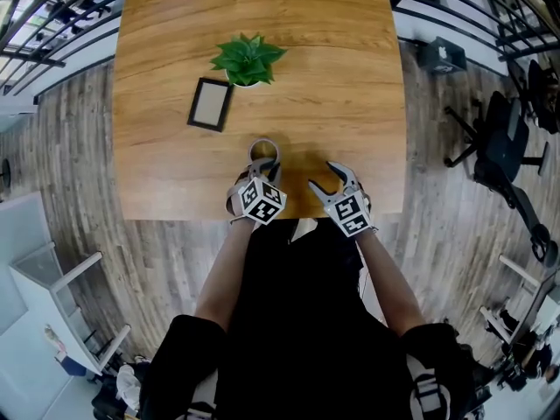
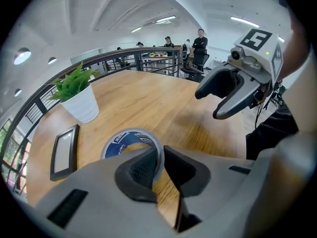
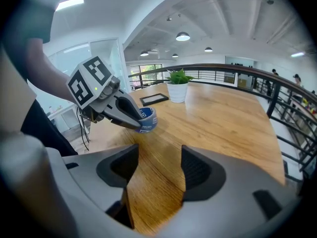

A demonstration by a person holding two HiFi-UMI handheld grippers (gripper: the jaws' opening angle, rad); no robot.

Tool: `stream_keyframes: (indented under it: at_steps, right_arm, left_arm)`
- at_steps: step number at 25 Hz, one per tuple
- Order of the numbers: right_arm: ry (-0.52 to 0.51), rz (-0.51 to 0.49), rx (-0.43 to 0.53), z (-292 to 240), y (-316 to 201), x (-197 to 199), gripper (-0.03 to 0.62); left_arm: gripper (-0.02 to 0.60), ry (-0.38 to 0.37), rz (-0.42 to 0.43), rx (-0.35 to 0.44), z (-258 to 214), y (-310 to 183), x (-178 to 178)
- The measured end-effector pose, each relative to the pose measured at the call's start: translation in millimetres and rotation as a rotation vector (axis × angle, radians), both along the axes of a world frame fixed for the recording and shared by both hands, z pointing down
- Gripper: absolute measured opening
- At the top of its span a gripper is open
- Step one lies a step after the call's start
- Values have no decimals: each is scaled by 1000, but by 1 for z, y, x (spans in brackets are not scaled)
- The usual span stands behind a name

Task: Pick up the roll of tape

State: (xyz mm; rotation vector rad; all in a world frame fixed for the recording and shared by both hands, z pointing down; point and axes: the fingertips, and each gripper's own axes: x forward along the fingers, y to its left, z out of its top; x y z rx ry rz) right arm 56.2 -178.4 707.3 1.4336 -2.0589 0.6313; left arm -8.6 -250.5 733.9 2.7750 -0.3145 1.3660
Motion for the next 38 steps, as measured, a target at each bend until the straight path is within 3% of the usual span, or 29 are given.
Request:
stream_keyframes:
  at_steps: [19, 27, 38]
  right_arm:
    - [31, 58, 68, -50, -11, 10, 284]
    - [23, 71, 118, -74, -19, 15, 284]
    - [20, -14, 167, -92, -27, 20, 282]
  left_arm:
    - [58, 92, -27, -5, -45, 9, 0]
    - [58, 110, -59, 35, -68, 7, -5]
    - [58, 101, -168, 86, -89, 14, -20]
